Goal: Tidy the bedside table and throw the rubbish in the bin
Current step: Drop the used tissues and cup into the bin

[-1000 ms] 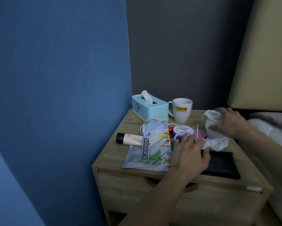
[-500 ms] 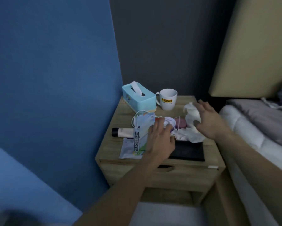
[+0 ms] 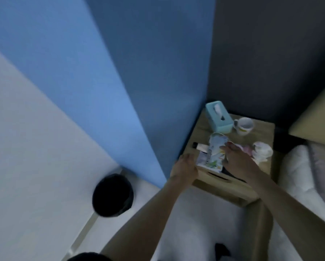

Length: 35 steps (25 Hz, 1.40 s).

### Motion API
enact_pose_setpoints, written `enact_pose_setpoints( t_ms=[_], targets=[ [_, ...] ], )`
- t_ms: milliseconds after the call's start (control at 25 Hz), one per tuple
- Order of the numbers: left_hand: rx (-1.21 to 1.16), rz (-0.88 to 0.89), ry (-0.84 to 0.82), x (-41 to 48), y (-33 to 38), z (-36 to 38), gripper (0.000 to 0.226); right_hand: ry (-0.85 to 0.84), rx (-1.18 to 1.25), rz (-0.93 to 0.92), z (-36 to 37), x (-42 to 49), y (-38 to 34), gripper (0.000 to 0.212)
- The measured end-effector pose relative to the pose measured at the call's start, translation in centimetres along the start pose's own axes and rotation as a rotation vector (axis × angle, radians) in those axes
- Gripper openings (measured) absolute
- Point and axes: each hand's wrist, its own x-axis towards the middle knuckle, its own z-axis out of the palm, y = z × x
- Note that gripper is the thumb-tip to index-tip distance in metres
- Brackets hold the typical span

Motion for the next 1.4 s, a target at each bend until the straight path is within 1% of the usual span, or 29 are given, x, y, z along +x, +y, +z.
enact_pose_setpoints(
  t_ms=[160,240,280,360,400,520,600,680,880,920,1000,1120,1200,1320,1400],
  targets=[
    [-0.051,-0.171,0.176,-2.9,-2.4,-3.0,0.050,-0.208,-0.075,-0.268,-0.5,2.5,-5.3,0.051],
    [-0.110,-0.290,0.248,-5.3,-3.5,-3.8,0.050,-0.258,-0.076,-0.419,-0.1,3.1,-8.6,0.046],
    [-0.138,-0.345,0.279,-6.5,-4.2,-3.9,0.050,-0.286,-0.085,-0.499,0.5,3.2,-10.4,0.043],
    [-0.188,-0.470,0.361,-9.3,-5.7,-3.6,0.046,-0.403,-0.106,-0.651,2.6,3.1,-14.4,0.038],
    [-0.219,-0.507,0.392,-10.3,-6.4,-3.2,0.044,-0.450,-0.099,-0.698,3.6,2.9,-15.9,0.037],
    [-0.287,-0.690,0.445,-14.2,-10.7,-0.9,0.043,-0.510,-0.157,-0.858,7.9,2.3,-21.5,0.038],
    [-0.307,-0.788,0.468,-15.6,-15.1,1.0,0.044,-0.529,-0.196,-0.887,11.8,2.9,-25.0,0.040],
    [-0.328,-0.849,0.456,-15.6,-19.3,3.5,0.046,-0.555,-0.224,-0.899,16.3,4.4,-26.9,0.043],
    [-0.358,-0.947,0.394,-11.8,-30.8,13.7,0.054,-0.616,-0.332,-0.930,33.1,11.2,-27.7,0.049],
    [-0.346,-0.952,0.377,-9.9,-33.3,16.5,0.056,-0.616,-0.349,-0.951,37.1,13.1,-27.3,0.049],
    [-0.335,-0.970,0.375,-7.2,-37.3,20.1,0.058,-0.595,-0.389,-1.008,42.7,15.9,-27.4,0.050],
    [-0.237,-0.988,0.411,-2.1,-43.8,25.5,0.061,-0.459,-0.435,-1.154,52.0,20.9,-27.9,0.056],
    [-0.219,-0.995,0.366,-0.1,-47.9,28.6,0.063,-0.397,-0.531,-1.234,56.7,23.2,-28.5,0.055],
    [-0.202,-1.002,0.278,1.8,-50.8,31.9,0.058,-0.319,-0.608,-1.308,60.1,24.6,-28.2,0.037],
    [-0.185,-0.998,0.293,2.4,-51.4,33.2,0.050,-0.268,-0.562,-1.346,61.2,24.8,-27.8,0.031]
  ],
)
